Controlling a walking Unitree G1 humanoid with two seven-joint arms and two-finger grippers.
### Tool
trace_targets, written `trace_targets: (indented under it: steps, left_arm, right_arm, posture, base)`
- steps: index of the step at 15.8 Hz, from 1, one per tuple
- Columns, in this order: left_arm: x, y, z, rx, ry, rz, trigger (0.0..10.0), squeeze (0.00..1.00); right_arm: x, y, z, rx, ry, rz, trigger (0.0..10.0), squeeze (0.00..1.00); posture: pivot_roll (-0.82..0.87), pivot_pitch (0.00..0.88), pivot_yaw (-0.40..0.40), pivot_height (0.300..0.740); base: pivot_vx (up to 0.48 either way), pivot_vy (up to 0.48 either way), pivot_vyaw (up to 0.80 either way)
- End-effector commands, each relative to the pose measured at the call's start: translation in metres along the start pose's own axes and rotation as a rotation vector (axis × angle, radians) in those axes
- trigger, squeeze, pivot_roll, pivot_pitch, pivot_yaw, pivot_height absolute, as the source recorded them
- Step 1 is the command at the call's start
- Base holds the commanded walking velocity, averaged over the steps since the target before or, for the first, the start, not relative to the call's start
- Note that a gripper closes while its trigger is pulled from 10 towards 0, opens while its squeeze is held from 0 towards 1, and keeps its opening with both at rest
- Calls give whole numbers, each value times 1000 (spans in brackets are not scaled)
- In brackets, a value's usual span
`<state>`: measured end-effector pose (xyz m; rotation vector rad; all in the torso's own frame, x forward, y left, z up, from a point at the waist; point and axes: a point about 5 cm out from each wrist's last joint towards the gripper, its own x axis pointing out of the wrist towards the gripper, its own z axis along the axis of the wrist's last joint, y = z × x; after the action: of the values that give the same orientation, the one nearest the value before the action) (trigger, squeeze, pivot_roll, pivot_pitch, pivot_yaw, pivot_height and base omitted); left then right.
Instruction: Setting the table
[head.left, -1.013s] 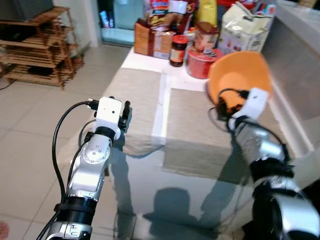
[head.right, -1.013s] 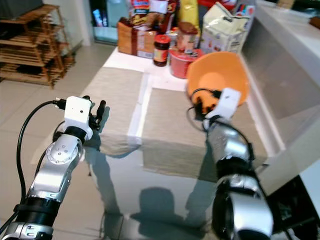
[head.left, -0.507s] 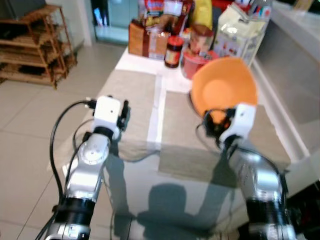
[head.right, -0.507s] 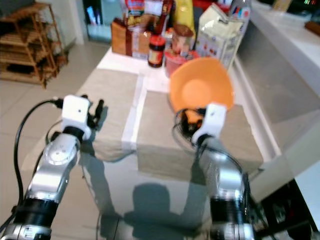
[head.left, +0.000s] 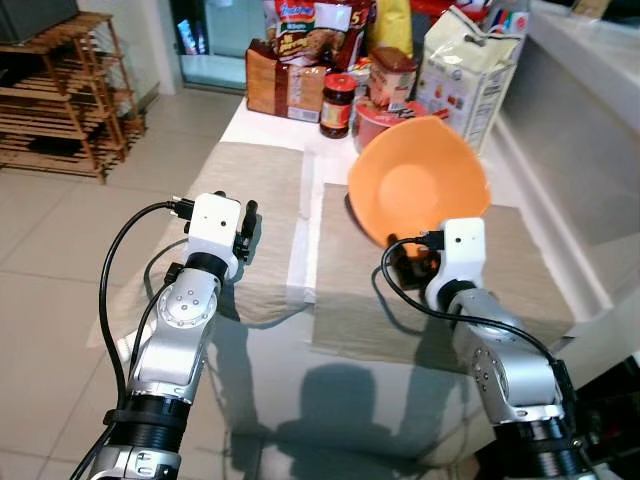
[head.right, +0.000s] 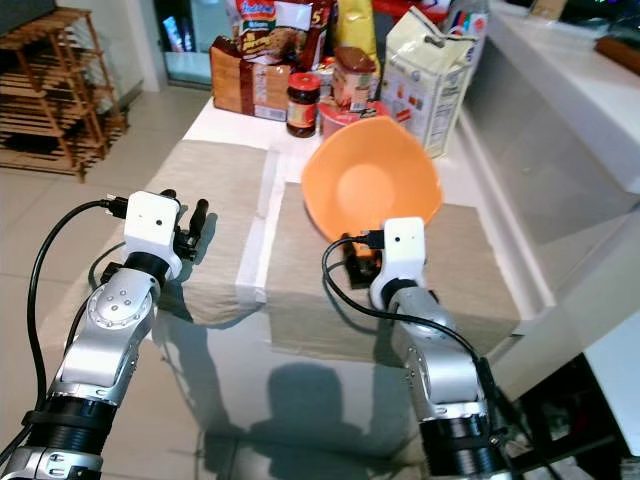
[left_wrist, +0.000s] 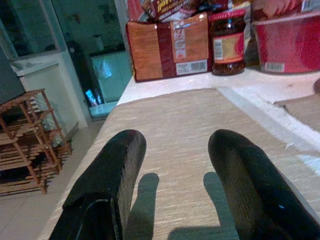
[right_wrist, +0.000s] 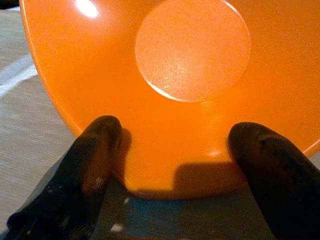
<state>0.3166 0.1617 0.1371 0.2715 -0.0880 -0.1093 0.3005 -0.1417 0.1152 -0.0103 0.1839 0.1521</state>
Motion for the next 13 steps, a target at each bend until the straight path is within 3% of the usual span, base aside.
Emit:
trace_targets:
  steps: [1, 6, 9, 11, 13]
  left_arm:
    - [2, 0, 4, 2, -12, 2, 10000, 0]
    - [3, -2, 5, 4, -19, -6, 10000, 0]
    - [4, -2, 6, 2, -23, -3, 10000, 0]
    - [3, -3, 5, -1, -23, -3, 10000, 0]
    - [3, -3, 5, -1, -24, -5, 10000, 0]
  right_arm:
    - [0, -8, -15, -42, 50, -39, 10000, 0]
    - [7, -1, 24, -133, -193, 17, 10000, 0]
    - [5, 8, 29, -86, -202, 114, 10000, 0]
    - [1, 7, 47, -99, -336, 86, 10000, 0]
    - [0, 5, 54, -99, -390, 74, 10000, 0]
  posture:
    - [56, 0, -26, 740]
    - [57, 0, -24, 740]
    - [58, 0, -29, 740]
    - [55, 0, -29, 740]
    - [55, 0, -29, 740]
  base:
    - [0, 0, 0]
    - [0, 0, 0]
    - [0, 0, 0]
    - [0, 0, 0]
    - [0, 0, 0]
